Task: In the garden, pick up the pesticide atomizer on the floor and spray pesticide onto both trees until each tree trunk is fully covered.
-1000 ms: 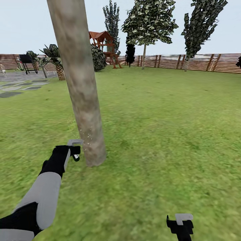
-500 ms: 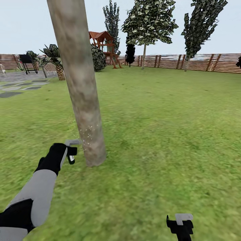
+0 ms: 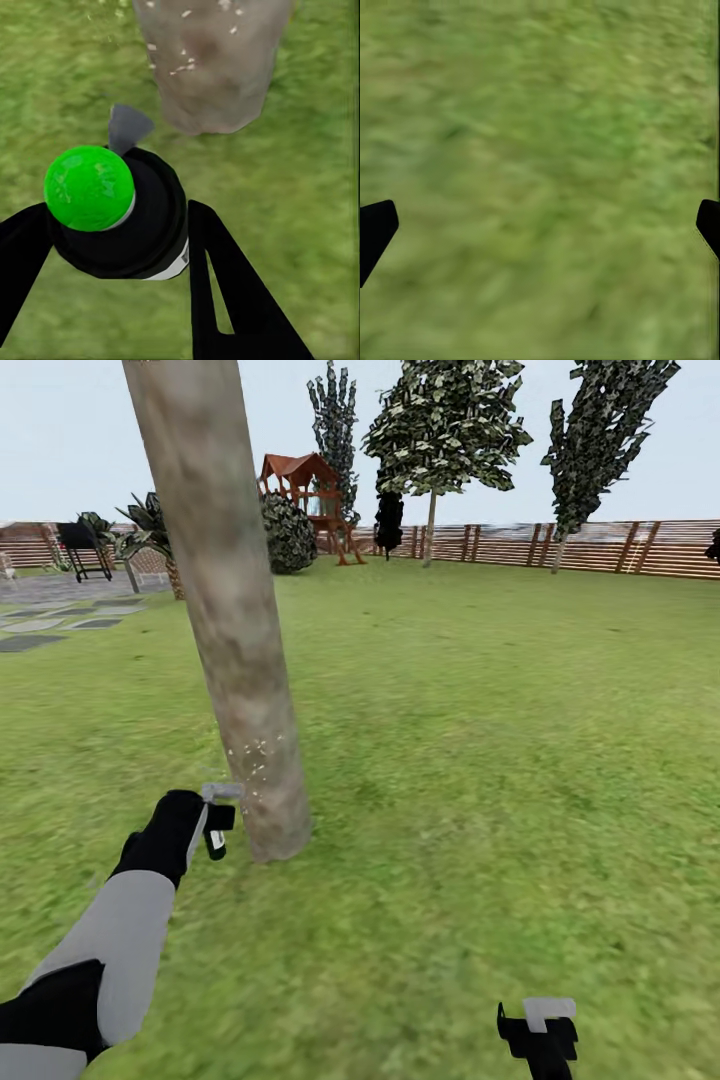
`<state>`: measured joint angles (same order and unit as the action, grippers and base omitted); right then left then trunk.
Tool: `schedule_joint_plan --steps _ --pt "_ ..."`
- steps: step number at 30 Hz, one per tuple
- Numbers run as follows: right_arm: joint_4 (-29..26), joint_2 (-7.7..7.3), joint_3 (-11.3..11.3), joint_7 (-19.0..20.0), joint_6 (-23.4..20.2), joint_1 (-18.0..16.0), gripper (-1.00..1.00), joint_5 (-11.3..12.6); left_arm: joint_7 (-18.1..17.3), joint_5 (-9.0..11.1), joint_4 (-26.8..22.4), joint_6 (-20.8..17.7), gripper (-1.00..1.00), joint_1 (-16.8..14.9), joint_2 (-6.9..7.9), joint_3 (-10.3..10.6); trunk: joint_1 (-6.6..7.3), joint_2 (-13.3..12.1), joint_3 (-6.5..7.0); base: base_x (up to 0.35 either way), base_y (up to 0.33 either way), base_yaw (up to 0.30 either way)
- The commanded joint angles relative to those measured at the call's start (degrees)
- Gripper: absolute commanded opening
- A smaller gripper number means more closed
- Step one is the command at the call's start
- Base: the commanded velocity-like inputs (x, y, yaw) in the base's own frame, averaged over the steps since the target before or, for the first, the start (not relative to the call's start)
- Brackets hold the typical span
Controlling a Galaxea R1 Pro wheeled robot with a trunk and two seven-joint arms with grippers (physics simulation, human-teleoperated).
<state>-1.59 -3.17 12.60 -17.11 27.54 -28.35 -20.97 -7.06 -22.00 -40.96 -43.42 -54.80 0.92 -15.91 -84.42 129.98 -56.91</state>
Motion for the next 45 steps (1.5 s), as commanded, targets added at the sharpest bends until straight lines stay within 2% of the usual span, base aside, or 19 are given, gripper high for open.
schedule_joint_plan --steps 1,4,6,10,14,16,17,18,21,30,35,36,38,45 --pt "0.1 0.0 0.4 -0.2 0.1 0.0 1.0 -0.6 -0.6 -0.8 0.2 0.9 -1.0 1.6 -0.11 -0.8 0.0 0.0 -0.06 -0.095 -0.262 0.0" --pt "0.1 0.0 0.4 -0.2 0.1 0.0 1.0 -0.6 -0.6 -0.8 0.5 1.6 -1.0 1.9 -0.48 -3.8 0.0 0.0 -0.06 -0.166 -0.249 0.0" --pt "0.1 0.0 0.4 -0.2 0.1 0.0 1.0 -0.6 -0.6 -0.8 1.1 1.8 -1.0 2.7 -0.4 -4.6 0.0 0.0 -0.06 -0.13 -0.251 0.0" --pt "0.1 0.02 0.4 -0.2 0.1 0.0 1.0 -0.6 -0.1 -0.9 2.2 5.2 -1.0 4.4 -0.27 -4.8 0.0 0.0 -0.06 0.019 -0.258 0.071" --pt "0.1 0.04 0.4 -0.2 0.1 0.0 1.0 -0.6 4.8 -0.6 2.9 7.1 -1.0 5.0 -0.59 -4.9 0.0 0.0 -0.06 0.206 -0.202 0.244" --pt "0.1 0.04 0.4 -0.2 0.1 0.0 1.0 -0.6 6.1 -0.4 3.3 7.3 -1.0 5.1 -0.85 -5.0 0.0 0.0 -0.06 0.239 -0.186 0.272" --pt "0.1 0.04 0.4 -0.2 0.1 0.0 1.0 -0.6 6.3 0.2 3.9 7.4 -1.0 5.1 -0.88 -5.4 0.0 0.0 -0.06 0.244 -0.184 0.275" --pt "0.1 0.04 0.4 -0.2 0.1 0.0 1.0 -0.6 6.5 3.9 5.1 7.8 -1.0 5.1 -0.89 -6.9 0.0 0.0 -0.06 0.243 -0.185 0.273" --pt "0.0 0.01 0.4 -0.2 0.1 0.0 1.0 -0.6 6.5 5.7 5.6 8.0 -1.0 5.2 -0.92 -7.2 0.0 0.0 -0.06 0.165 -0.225 0.131" --pt "0.1 0.0 0.4 -0.2 0.1 0.0 1.0 -0.7 6.5 6.1 5.7 8.0 -1.0 5.3 -0.96 -7.4 0.0 0.0 -0.06 0.012 -0.273 0.006" --pt "0.1 0.0 0.4 -0.2 0.1 0.0 1.0 -0.6 8.0 5.7 5.6 8.1 -1.0 5.4 -0.05 -7.8 0.0 0.0 -0.06 0.108 -0.26 0.0" --pt "0.1 0.0 0.4 -0.2 0.1 0.0 1.0 -0.6 9.6 5.8 5.6 8.2 -1.0 6.2 0.58 -8.1 0.0 0.0 -0.06 0.194 -0.228 0.101" --pt "0.0 0.0 0.4 -0.2 0.1 0.0 1.0 -0.6 10.3 5.9 5.6 9.1 -1.0 7.3 0.81 -8.6 0.0 0.0 -0.06 0.221 -0.209 0.202" --pt "0.0 0.0 0.4 -0.2 0.1 0.0 1.0 -0.7 11.2 6.1 5.6 10.7 -1.0 9.0 0.39 -8.7 0.0 0.0 -0.06 0.077 -0.06 0.269"
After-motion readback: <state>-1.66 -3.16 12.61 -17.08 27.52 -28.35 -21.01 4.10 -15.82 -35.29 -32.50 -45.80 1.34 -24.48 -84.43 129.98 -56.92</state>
